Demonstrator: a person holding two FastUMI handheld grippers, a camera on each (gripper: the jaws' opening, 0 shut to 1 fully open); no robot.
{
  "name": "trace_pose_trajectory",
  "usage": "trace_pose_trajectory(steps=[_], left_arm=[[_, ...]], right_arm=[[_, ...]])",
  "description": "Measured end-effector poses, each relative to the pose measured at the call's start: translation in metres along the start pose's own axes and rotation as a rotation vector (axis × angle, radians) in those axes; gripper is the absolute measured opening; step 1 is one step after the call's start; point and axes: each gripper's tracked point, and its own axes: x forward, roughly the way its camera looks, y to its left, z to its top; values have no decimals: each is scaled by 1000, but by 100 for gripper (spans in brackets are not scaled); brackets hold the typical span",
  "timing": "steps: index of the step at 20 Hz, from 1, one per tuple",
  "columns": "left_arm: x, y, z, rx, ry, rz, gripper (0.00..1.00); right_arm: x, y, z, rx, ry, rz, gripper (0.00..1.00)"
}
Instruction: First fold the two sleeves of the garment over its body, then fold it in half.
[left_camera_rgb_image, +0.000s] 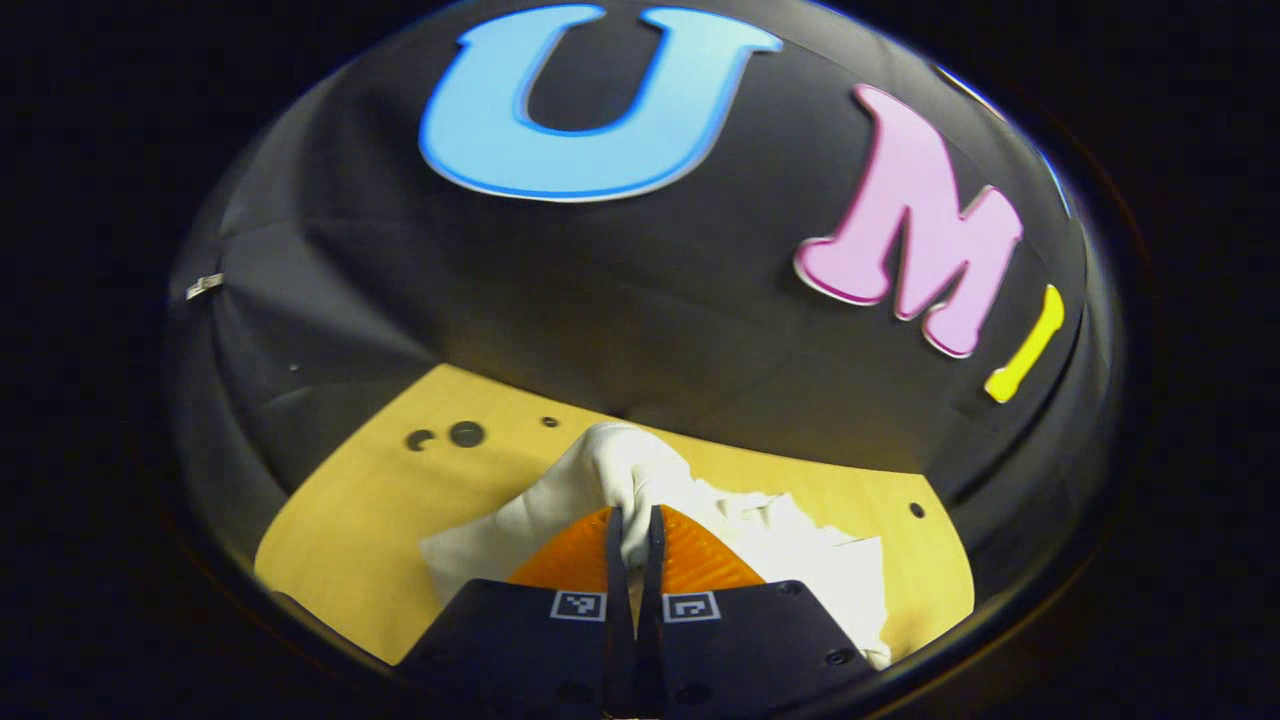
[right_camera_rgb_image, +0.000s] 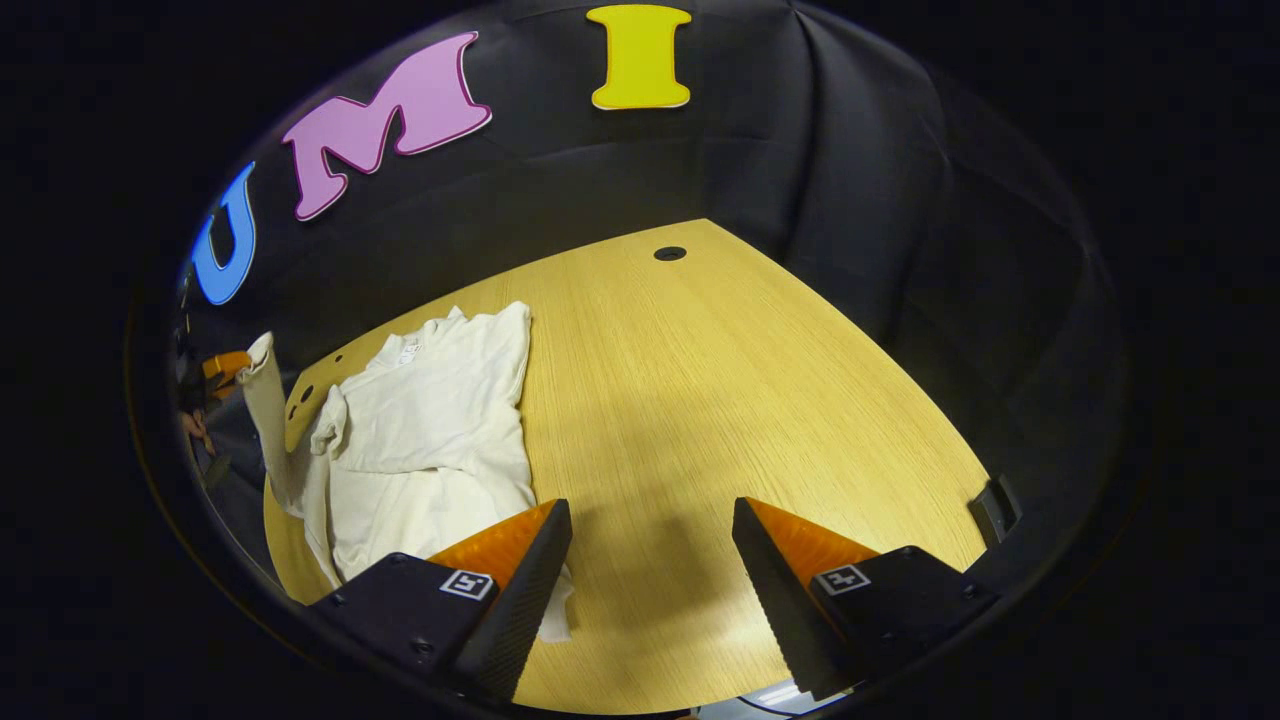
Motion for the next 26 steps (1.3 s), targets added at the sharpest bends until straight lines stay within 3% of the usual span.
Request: trace_pose_trajectory(steps=[6, 11, 13, 15, 19, 23, 26], left_arm=[[38, -135, -27, 161, 35, -210, 6], [62, -198, -79, 306, 112, -274, 6], [56, -235, -104, 294, 159, -363, 14], [46, -247, -111, 283, 165, -410, 42], [19, -220, -126, 344, 146, -386, 98], [-19, -137, -154, 352, 177, -267, 98], [-64, -49, -192, 286, 254, -119, 98]], right_arm=[[2, -4, -3, -1, 14, 0, 99], [2, -4, -6, -2, 20, -9, 99], [4, -3, -12, -5, 34, -8, 99], [2, -1, -17, -9, 40, 3, 99], [1, 14, -25, -21, 51, 39, 99], [6, 45, -31, -28, 61, 114, 99], [11, 74, -48, -57, 103, 170, 99]])
